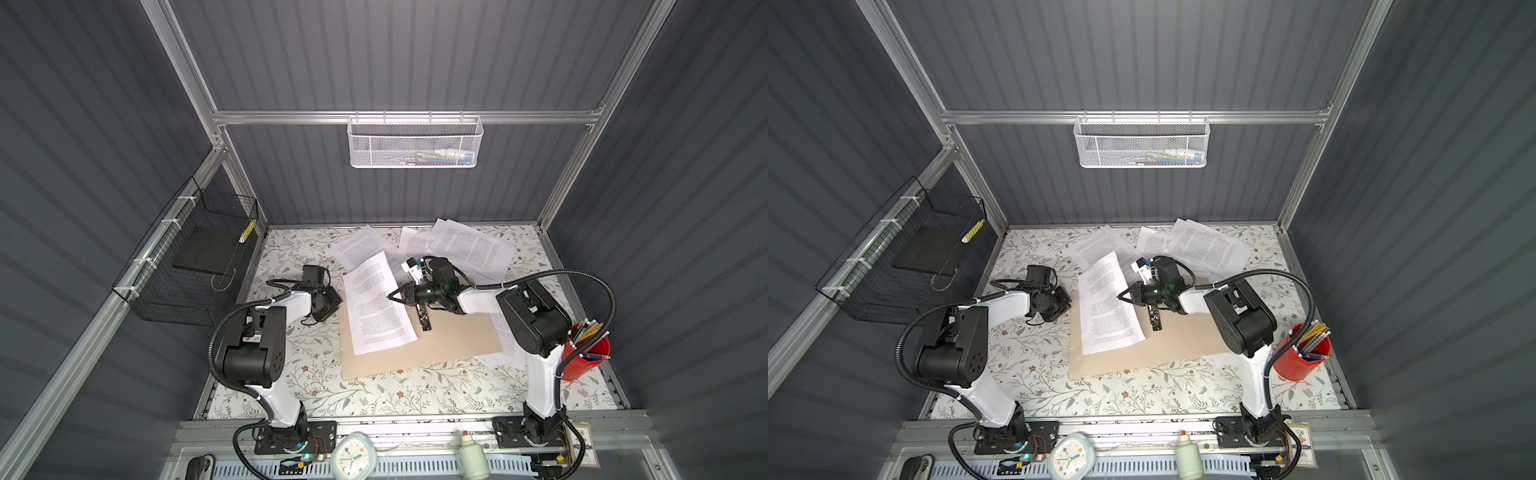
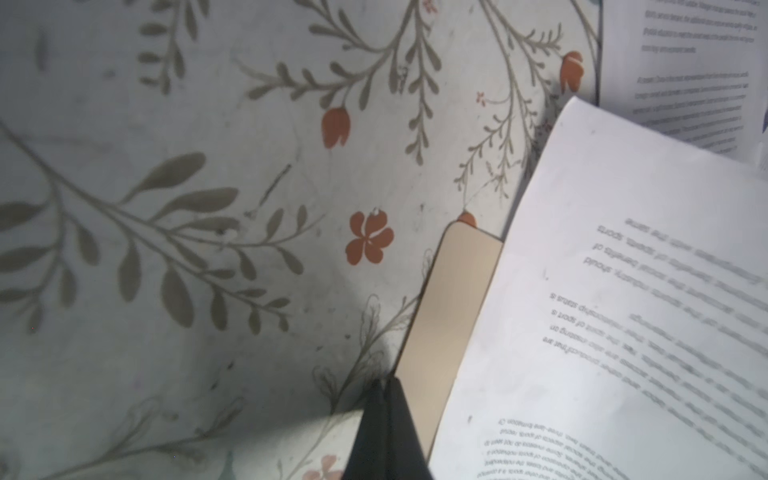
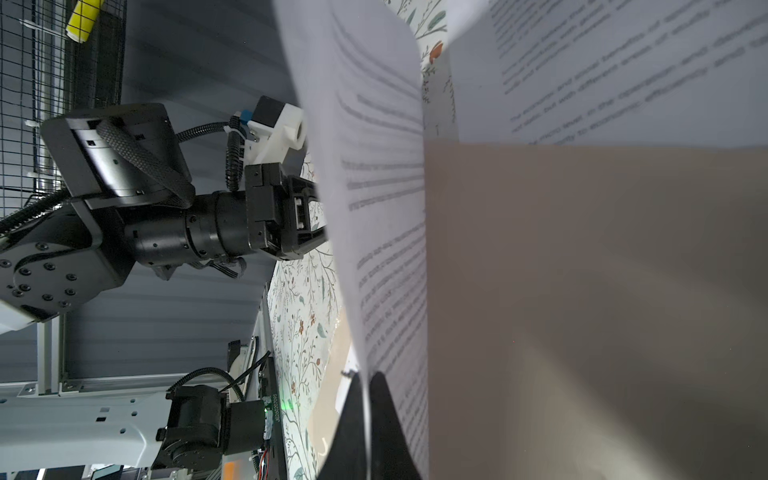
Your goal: Put the files into the folder
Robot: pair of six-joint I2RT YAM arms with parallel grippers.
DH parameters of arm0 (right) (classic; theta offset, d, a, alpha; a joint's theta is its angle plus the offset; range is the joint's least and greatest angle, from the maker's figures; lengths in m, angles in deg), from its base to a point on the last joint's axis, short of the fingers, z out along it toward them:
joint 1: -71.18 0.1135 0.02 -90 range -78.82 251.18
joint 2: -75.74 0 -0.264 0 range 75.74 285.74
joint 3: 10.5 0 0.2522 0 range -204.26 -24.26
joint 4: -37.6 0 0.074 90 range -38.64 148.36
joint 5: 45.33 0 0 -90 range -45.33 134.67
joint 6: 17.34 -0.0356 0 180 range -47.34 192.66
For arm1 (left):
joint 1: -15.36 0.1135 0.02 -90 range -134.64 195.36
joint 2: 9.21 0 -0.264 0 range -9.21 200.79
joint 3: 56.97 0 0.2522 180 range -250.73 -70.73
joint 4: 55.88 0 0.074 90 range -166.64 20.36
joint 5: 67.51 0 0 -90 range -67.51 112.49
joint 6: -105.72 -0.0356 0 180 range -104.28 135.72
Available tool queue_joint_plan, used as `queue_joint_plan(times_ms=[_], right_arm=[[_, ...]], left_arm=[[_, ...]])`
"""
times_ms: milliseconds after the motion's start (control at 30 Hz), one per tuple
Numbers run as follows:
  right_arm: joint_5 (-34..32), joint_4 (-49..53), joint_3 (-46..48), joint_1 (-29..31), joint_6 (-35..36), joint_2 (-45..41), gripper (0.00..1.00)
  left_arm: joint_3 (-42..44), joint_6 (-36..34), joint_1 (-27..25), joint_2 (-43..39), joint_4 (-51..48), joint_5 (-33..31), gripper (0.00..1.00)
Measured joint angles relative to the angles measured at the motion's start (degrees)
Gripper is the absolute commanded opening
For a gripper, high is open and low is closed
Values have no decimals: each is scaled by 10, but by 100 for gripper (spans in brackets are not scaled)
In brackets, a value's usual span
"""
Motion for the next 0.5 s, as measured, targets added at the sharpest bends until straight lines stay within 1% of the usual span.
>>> queue_joint_plan(times_ms=[267, 500], right_arm=[[-2, -61, 18, 5, -40, 2, 0], [-24, -112, 14, 5, -67, 5, 0]], left_arm=[[1, 0, 0, 0, 4, 3, 0], [1, 0, 0, 0, 4, 3, 0]])
